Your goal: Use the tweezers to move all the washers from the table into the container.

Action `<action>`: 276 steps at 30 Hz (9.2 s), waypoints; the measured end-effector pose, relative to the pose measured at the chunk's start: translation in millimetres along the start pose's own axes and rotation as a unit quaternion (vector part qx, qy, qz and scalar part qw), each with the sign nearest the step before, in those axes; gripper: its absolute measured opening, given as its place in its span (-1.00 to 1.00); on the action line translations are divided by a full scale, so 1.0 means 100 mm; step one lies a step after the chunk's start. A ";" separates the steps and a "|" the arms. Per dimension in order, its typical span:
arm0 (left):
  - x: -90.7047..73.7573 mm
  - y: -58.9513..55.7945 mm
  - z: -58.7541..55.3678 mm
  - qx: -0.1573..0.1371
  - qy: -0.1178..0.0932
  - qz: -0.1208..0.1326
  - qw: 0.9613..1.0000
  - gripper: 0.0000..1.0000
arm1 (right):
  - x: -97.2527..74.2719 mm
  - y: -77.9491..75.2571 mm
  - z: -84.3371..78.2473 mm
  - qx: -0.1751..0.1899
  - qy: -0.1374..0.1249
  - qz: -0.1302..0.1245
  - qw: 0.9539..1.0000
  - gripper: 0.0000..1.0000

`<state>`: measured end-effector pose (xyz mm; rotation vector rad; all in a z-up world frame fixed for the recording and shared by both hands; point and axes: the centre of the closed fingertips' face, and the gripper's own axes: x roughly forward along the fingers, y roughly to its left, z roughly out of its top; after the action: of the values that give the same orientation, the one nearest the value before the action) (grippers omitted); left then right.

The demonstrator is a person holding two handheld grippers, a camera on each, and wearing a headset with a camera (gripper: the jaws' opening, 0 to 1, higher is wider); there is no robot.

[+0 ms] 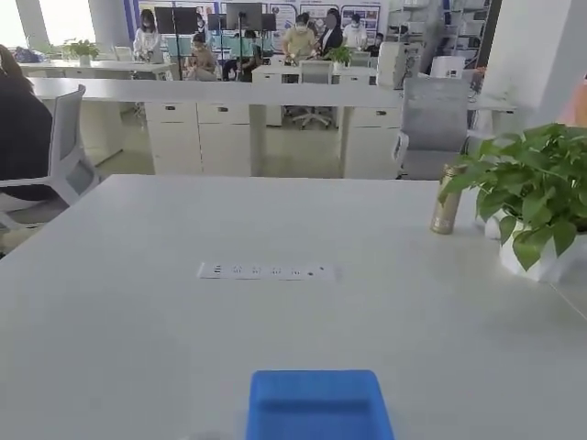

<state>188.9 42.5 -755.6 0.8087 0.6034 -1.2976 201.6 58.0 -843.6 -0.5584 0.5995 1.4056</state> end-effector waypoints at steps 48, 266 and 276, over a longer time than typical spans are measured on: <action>0.27 0.58 0.17 0.029 0.045 -0.075 0.996 -1.00 | -0.25 -0.54 0.11 0.072 -0.058 -0.066 0.994 -0.91; -0.46 0.45 -0.41 -0.328 -0.277 0.288 0.856 0.70 | -0.14 -0.80 0.17 0.209 0.085 -0.015 0.974 -0.94; -0.43 0.44 -0.42 -0.325 -0.270 0.286 0.860 0.69 | -0.12 -0.76 0.16 0.186 0.080 -0.003 0.979 -0.94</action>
<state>226.4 105.1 -738.7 0.0188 0.2690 -0.6370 277.7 53.6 -822.8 -0.3730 0.9656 1.2103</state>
